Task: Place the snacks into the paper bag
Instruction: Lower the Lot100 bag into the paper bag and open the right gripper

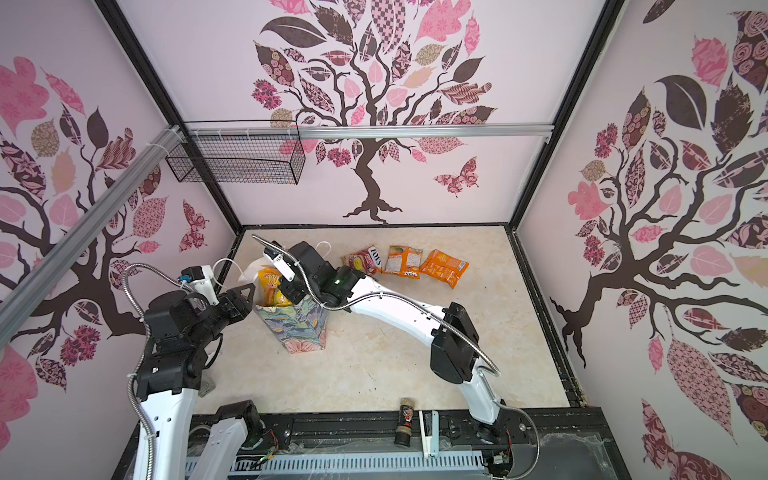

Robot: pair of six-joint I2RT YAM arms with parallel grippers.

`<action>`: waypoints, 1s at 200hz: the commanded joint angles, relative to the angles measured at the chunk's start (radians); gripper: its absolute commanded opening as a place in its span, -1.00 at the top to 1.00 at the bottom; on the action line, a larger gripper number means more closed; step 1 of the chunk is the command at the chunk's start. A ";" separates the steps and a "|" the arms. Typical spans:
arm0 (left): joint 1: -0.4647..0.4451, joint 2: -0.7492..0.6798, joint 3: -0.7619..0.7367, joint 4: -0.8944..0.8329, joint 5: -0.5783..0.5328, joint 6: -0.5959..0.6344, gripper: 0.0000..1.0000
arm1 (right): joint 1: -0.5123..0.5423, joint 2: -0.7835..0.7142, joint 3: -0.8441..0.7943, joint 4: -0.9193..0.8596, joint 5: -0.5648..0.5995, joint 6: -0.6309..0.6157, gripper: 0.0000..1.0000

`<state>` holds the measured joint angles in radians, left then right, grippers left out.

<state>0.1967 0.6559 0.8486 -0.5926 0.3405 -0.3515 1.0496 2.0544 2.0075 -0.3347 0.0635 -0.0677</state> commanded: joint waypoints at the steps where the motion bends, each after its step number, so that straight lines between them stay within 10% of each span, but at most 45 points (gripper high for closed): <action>1: 0.000 -0.002 -0.010 0.021 -0.010 0.014 -0.04 | 0.002 -0.111 0.095 0.007 0.020 -0.012 0.14; 68: -0.007 0.110 0.259 -0.144 0.048 0.060 -0.13 | 0.003 -0.240 0.173 -0.097 -0.051 0.080 -0.12; 129: -0.215 0.240 0.539 -0.402 -0.055 0.122 -0.12 | 0.003 -0.596 -0.420 0.147 0.095 0.177 -0.22; 200: -0.255 0.435 0.662 -0.602 -0.136 0.203 0.05 | 0.004 -0.474 -0.480 0.233 0.047 0.186 -0.21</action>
<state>-0.0536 1.0569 1.4788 -1.0946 0.2630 -0.1944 1.0508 1.5196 1.5024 -0.1753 0.1074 0.1131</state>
